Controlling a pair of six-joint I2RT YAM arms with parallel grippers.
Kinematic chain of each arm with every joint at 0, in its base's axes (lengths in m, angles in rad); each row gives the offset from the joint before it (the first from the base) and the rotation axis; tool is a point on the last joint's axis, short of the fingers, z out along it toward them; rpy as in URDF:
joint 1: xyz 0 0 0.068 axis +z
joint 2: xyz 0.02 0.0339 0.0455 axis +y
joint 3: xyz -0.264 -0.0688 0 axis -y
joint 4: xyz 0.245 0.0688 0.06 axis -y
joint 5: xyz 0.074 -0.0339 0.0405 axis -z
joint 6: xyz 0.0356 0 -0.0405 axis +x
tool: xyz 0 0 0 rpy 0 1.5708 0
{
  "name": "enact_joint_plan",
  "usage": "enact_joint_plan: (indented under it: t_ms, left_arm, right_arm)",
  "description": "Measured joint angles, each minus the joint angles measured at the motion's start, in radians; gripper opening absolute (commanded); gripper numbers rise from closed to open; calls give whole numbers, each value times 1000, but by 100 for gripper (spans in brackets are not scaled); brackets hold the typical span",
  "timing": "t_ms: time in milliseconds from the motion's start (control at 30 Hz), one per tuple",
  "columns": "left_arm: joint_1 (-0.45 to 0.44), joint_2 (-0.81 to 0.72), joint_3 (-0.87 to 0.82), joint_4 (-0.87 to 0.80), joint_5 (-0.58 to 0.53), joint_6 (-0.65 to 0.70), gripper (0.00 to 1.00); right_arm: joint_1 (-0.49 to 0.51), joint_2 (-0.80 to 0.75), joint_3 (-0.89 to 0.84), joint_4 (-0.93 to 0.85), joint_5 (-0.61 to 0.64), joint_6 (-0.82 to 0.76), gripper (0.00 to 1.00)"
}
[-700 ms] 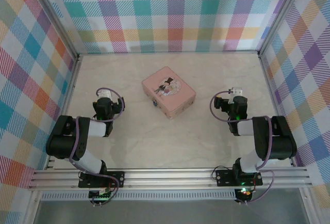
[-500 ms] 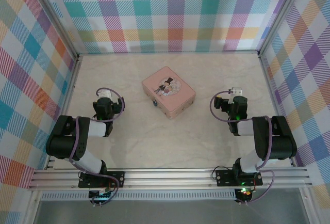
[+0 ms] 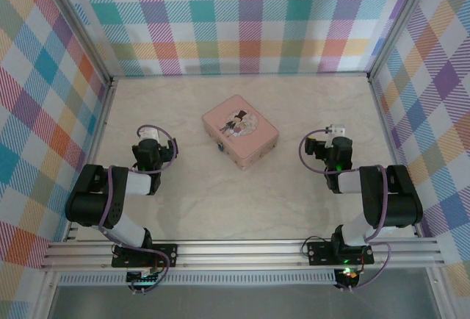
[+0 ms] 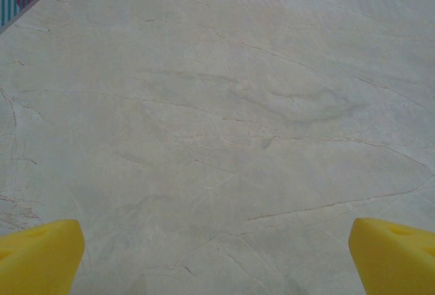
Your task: Unlock a padlock with a key
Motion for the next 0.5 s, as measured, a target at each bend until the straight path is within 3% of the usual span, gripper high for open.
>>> enact_joint_plan:
  t_ms: [367, 500]
  left_arm:
    - [0, -3, 2, -8, 0, 0, 100]
    - [0, -53, 87, -190, 0, 0, 100]
  right_arm:
    - [0, -6, 6, -19, -2, 0, 100]
    - [0, -82, 51, -138, -3, -3, 100]
